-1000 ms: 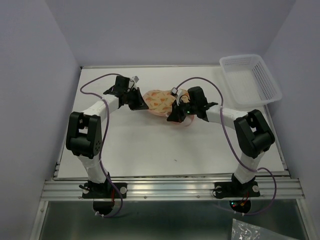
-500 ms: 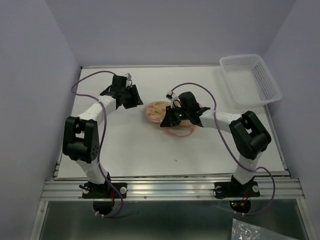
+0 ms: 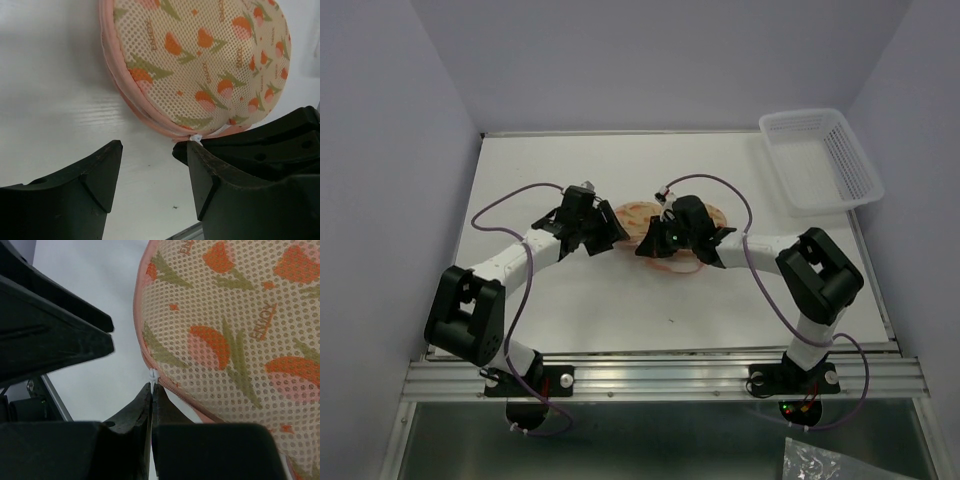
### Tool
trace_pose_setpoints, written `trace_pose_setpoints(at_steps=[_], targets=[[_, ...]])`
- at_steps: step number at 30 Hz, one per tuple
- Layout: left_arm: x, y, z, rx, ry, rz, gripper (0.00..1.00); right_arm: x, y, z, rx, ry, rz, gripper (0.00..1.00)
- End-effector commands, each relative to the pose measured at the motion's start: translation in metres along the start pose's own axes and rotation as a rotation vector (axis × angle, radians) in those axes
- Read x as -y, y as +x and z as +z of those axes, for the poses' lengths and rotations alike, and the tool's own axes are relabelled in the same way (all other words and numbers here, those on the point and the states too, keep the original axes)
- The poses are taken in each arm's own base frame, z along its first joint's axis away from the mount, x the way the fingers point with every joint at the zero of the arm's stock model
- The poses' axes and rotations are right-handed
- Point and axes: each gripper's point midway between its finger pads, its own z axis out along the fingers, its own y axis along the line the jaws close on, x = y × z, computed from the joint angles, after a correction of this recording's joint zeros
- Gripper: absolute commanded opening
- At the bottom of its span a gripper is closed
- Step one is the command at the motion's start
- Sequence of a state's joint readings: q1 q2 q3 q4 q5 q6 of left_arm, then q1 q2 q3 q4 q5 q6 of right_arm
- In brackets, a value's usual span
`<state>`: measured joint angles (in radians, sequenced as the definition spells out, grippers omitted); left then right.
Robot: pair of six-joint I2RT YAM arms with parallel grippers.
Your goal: Unzip the laundry bag and remove the bra
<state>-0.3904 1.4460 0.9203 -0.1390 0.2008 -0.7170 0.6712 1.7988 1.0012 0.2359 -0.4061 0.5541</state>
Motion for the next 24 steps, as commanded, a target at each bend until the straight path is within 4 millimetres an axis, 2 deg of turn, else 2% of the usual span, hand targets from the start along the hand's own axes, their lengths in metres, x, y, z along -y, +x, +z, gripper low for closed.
trace_pose_setpoints(at_steps=[1,7,13,17,18,19,21,22,24], targets=[[0.016,0.006,0.012,0.009,0.05,-0.13,0.66,-0.03,-0.023,-0.009,0.104,-0.072,-0.05,0.01],[0.022,0.009,0.028,-0.002,0.073,-0.231,0.68,-0.036,-0.008,-0.008,0.066,-0.103,-0.071,0.01],[0.027,0.015,0.04,-0.038,0.11,-0.285,0.68,-0.036,-0.002,-0.007,0.063,-0.104,-0.095,0.01],[0.034,0.019,0.049,-0.069,0.129,-0.285,0.62,-0.038,-0.004,-0.008,0.083,-0.118,-0.079,0.01],[0.034,0.022,0.05,-0.078,0.128,-0.284,0.57,-0.038,-0.005,-0.008,0.087,-0.118,-0.077,0.01],[0.032,0.025,0.053,-0.089,0.123,-0.29,0.42,-0.039,-0.008,-0.008,0.099,-0.116,-0.075,0.01],[0.03,0.026,0.054,-0.095,0.118,-0.29,0.25,-0.037,-0.012,-0.008,0.117,-0.098,-0.064,0.01],[0.03,0.027,0.054,-0.098,0.116,-0.291,0.12,-0.038,-0.015,-0.009,0.133,-0.101,-0.061,0.01],[0.029,0.028,0.054,-0.101,0.114,-0.293,0.0,-0.04,-0.018,-0.01,0.152,-0.106,-0.051,0.01]])
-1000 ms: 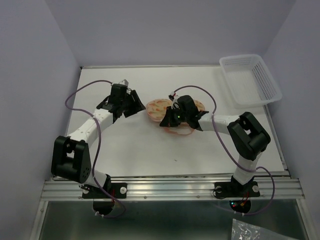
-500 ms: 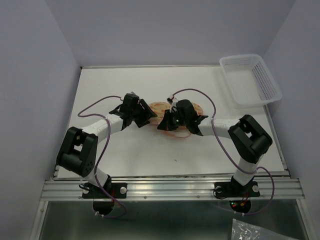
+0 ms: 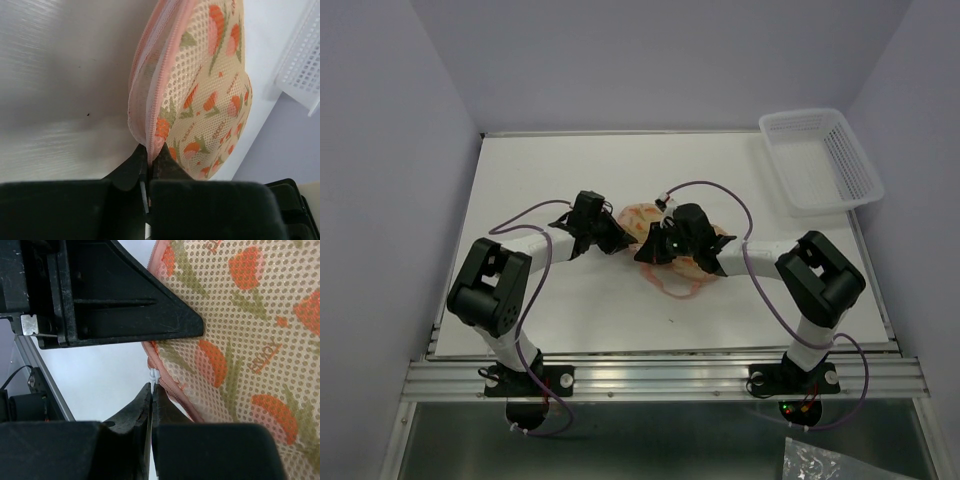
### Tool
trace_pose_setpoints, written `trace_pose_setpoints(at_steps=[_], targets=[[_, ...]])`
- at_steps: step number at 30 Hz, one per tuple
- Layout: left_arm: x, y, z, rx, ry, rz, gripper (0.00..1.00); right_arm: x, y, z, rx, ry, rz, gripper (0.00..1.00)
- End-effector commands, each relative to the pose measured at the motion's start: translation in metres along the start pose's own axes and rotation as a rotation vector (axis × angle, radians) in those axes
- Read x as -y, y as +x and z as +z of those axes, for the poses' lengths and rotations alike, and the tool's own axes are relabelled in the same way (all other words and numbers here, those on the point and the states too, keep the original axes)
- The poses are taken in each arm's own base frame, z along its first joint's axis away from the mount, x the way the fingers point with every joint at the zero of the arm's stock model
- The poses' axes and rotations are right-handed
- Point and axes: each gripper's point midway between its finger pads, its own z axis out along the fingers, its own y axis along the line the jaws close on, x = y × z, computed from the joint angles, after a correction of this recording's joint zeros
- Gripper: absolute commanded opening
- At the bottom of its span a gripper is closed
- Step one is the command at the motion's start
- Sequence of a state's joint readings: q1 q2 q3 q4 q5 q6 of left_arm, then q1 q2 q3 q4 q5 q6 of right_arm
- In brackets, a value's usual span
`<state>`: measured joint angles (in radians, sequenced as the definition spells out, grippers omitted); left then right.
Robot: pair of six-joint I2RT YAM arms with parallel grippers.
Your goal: Unzip the laundry bag and remove the bra
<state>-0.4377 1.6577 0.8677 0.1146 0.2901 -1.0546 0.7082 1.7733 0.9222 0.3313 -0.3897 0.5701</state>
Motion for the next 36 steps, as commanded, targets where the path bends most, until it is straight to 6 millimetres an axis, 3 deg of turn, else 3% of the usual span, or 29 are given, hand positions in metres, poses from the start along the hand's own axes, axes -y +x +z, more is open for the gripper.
trace_pose_setpoints(at_steps=[1,7,12,19,23,32,36], targets=[[0.019,-0.001,-0.004,-0.001,0.059,0.017,0.0,-0.031,-0.034,-0.008,0.131,-0.078,-0.031,0.01],[0.016,-0.01,-0.007,0.036,0.022,0.03,0.0,-0.028,-0.019,-0.009,0.07,-0.074,0.004,0.01],[0.015,-0.041,-0.017,0.116,0.03,0.078,0.0,-0.027,0.002,-0.022,-0.018,-0.059,0.009,0.01],[0.009,-0.087,-0.041,0.219,0.018,0.209,0.0,-0.004,0.018,-0.033,-0.101,-0.096,0.071,0.01],[-0.007,-0.095,-0.04,0.207,-0.015,0.211,0.0,0.0,0.017,-0.04,-0.101,-0.112,0.047,0.01],[-0.04,-0.122,-0.042,0.223,-0.051,0.159,0.0,0.056,0.021,-0.073,-0.068,-0.012,0.146,0.01],[-0.061,-0.136,-0.048,0.239,-0.095,0.117,0.0,0.068,0.025,-0.085,-0.05,0.042,0.16,0.01]])
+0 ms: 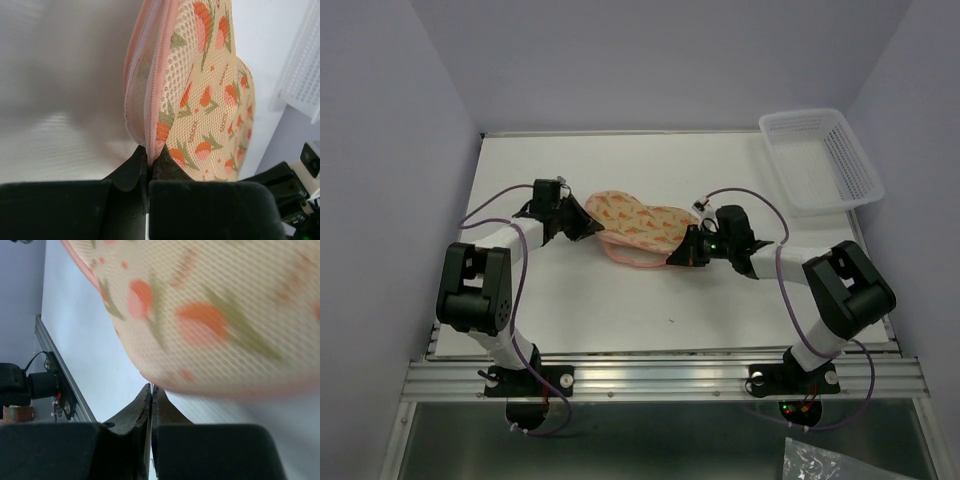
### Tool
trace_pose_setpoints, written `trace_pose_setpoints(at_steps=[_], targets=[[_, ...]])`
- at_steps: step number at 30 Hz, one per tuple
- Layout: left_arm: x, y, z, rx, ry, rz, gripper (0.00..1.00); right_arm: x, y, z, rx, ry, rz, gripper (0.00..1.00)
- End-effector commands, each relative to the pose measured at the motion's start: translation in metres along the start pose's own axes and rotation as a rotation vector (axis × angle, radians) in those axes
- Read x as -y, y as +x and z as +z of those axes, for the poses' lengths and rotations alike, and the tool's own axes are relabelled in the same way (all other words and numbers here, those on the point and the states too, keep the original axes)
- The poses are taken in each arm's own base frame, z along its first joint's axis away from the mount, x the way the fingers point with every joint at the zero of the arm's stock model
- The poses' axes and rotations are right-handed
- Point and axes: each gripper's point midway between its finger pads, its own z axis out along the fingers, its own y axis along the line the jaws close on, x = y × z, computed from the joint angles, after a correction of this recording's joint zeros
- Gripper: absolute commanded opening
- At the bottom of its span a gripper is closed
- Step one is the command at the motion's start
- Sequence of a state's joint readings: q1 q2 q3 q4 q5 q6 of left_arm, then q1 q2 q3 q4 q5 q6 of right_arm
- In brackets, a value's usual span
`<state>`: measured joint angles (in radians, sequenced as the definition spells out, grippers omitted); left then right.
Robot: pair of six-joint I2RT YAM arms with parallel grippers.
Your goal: Unzip the laundry bag and remove the bra
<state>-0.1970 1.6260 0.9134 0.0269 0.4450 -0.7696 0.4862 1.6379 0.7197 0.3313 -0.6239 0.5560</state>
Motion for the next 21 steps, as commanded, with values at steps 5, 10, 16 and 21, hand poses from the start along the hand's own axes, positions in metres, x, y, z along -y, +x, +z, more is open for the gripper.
trace_pose_setpoints(at_steps=[5,10,16,21], targets=[[-0.068,-0.075,-0.024,0.226,-0.172,-0.032,0.0,0.043,0.008,-0.04,0.035,0.167,0.064,0.01],[-0.08,-0.09,-0.031,0.241,-0.18,0.012,0.0,0.079,-0.008,-0.063,0.101,0.286,0.051,0.01],[-0.079,-0.11,-0.029,0.246,-0.181,0.111,0.0,0.089,-0.039,-0.077,0.171,0.39,-0.181,0.01],[-0.063,-0.134,-0.027,0.257,-0.145,0.21,0.0,0.07,-0.046,-0.077,0.161,0.312,-0.236,0.01]])
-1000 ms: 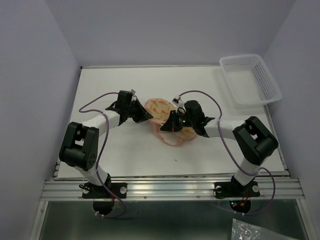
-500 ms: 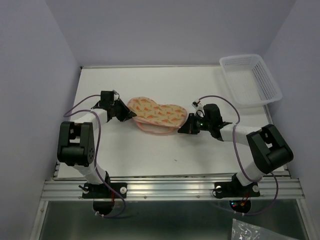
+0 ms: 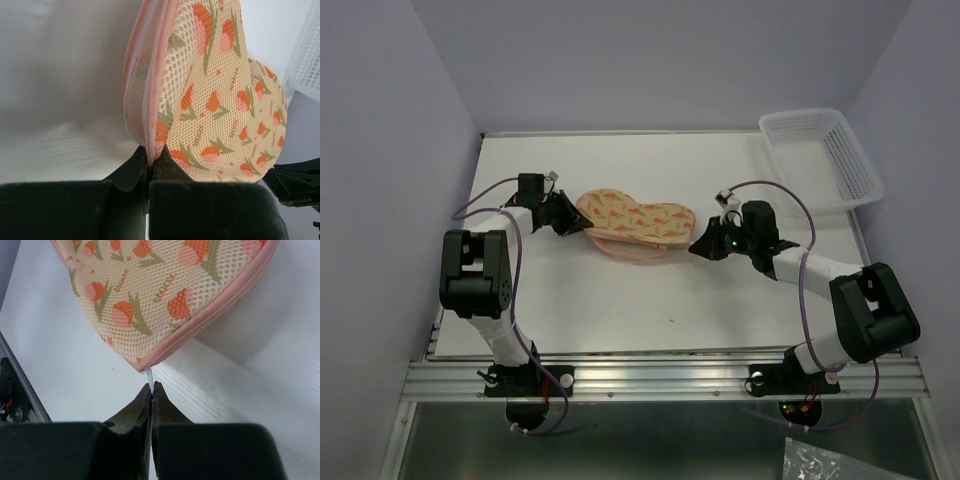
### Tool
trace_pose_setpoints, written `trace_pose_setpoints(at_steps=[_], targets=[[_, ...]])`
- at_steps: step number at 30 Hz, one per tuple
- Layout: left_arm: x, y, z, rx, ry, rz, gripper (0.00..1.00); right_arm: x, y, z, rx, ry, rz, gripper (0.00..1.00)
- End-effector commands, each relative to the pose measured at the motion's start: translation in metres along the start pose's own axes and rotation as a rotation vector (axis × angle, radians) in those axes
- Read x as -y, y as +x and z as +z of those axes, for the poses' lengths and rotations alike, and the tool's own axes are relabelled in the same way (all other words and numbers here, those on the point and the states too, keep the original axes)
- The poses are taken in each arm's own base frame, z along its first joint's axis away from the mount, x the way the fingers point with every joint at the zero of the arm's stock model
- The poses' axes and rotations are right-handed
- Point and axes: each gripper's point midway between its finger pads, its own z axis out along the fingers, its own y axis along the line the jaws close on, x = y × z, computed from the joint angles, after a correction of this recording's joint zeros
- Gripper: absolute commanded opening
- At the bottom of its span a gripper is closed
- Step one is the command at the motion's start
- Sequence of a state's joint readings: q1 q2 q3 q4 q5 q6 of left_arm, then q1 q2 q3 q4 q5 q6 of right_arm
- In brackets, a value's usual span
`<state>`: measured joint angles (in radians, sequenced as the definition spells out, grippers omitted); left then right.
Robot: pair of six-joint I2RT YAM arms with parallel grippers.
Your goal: Unzip the laundry bag and remove the bra
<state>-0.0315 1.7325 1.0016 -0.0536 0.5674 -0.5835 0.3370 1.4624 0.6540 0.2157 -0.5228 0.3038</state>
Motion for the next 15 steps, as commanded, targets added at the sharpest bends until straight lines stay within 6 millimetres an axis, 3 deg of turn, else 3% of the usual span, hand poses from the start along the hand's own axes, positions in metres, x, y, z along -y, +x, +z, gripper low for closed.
trace_pose_setpoints(at_steps=[1,7,9,10,15], targets=[[-0.022,-0.095,-0.024,0.287,-0.122,0.179,0.0,0.023,-0.014,-0.013,0.027,0.088,-0.059,0.01],[0.003,-0.104,-0.028,0.297,-0.075,0.212,0.01,0.003,-0.011,-0.011,0.027,0.008,-0.044,0.01],[0.008,-0.098,-0.024,0.267,-0.082,0.216,0.17,-0.006,-0.01,-0.008,0.022,-0.014,-0.033,0.01],[0.009,-0.094,-0.022,0.256,-0.084,0.211,0.4,-0.017,-0.008,-0.004,0.019,-0.039,-0.023,0.01],[0.017,-0.063,-0.009,0.2,-0.084,0.209,0.57,-0.052,-0.001,0.014,0.017,-0.074,0.05,0.01]])
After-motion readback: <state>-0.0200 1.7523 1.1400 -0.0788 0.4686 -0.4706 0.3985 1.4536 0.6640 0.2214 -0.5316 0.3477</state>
